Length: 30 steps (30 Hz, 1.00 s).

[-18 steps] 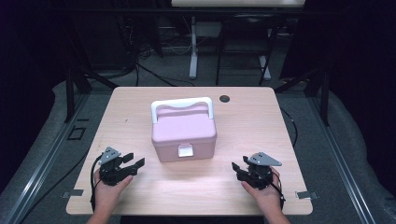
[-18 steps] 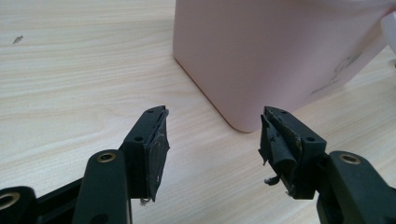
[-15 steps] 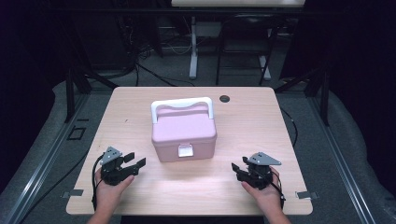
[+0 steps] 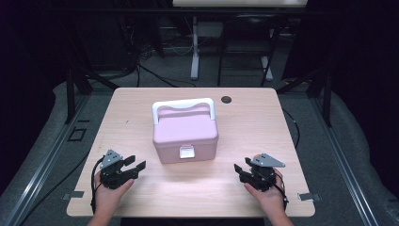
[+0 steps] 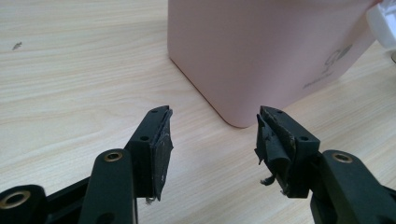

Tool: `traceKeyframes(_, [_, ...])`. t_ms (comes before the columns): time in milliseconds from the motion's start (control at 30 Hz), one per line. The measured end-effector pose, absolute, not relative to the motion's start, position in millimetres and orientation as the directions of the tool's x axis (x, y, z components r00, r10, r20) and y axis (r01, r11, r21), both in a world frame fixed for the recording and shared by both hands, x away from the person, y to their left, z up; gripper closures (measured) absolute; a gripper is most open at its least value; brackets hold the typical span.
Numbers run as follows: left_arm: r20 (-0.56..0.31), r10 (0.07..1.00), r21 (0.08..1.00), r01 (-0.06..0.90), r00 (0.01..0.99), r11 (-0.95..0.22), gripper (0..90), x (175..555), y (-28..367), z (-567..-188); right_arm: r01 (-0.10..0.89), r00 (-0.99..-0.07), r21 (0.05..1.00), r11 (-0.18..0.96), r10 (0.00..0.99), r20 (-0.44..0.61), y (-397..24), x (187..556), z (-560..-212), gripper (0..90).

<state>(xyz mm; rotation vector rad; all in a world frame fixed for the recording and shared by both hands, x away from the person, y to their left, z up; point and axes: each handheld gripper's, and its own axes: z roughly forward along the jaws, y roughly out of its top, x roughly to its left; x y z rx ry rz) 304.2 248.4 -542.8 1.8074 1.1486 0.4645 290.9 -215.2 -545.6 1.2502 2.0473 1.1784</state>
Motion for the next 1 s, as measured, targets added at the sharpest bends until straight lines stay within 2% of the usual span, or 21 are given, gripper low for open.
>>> traceKeyframes(233, [-0.164,0.857,0.844,0.519,0.488,-0.133,46.0,307,250,-544,0.480,-0.439,0.857,0.190,0.897,0.047,-230,295,-542,46.4])
traceKeyframes(767, [-0.167,0.853,0.843,0.520,0.495,-0.136,46.7,306,250,-544,0.550,-0.308,0.829,0.107,0.948,0.082,-265,307,-542,47.3])
traceKeyframes(1000, [-0.172,0.853,0.844,0.520,0.493,-0.130,46.8,306,250,-544,0.585,-0.250,0.808,0.069,0.963,0.099,-276,313,-547,41.8])
